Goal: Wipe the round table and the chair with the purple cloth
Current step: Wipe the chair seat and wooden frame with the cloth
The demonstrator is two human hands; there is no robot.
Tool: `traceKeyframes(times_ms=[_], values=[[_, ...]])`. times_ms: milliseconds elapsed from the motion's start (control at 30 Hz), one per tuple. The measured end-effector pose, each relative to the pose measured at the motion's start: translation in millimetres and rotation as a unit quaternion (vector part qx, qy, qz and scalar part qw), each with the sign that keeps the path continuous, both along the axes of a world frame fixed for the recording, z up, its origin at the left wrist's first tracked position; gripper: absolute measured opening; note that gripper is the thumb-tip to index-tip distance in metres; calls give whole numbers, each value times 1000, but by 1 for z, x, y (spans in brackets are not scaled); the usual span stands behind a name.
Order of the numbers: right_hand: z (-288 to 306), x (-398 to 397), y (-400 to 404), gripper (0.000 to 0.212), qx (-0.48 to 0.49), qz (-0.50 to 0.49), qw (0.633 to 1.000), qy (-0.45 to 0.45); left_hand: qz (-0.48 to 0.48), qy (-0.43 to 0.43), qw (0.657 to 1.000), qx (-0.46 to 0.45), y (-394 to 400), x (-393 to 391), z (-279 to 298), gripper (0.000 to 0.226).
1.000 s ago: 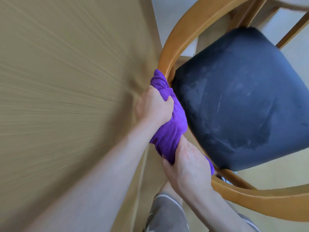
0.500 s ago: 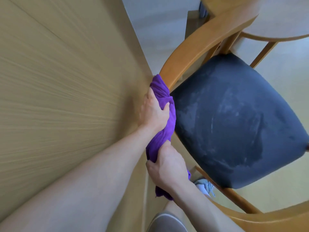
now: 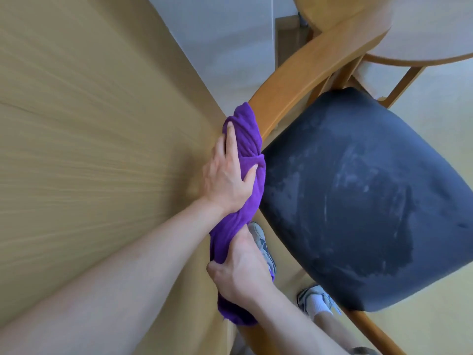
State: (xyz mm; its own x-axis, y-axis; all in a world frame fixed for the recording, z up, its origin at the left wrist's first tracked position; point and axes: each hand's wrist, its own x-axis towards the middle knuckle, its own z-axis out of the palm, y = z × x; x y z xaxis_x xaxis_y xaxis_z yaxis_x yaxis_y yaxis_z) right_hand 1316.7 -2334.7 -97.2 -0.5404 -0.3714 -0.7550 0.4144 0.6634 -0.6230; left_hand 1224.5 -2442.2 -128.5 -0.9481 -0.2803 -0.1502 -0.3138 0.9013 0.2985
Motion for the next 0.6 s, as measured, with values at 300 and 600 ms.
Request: traceKeyframes(times_ms=[300, 600], values=[[-20, -36, -20, 43, 23, -34, 997, -65, -130, -23, 991, -4, -26, -53, 0, 109], [-36, -72, -29, 58, -58, -141, 988, -18, -177, -12, 984, -16, -13, -121, 0, 111]])
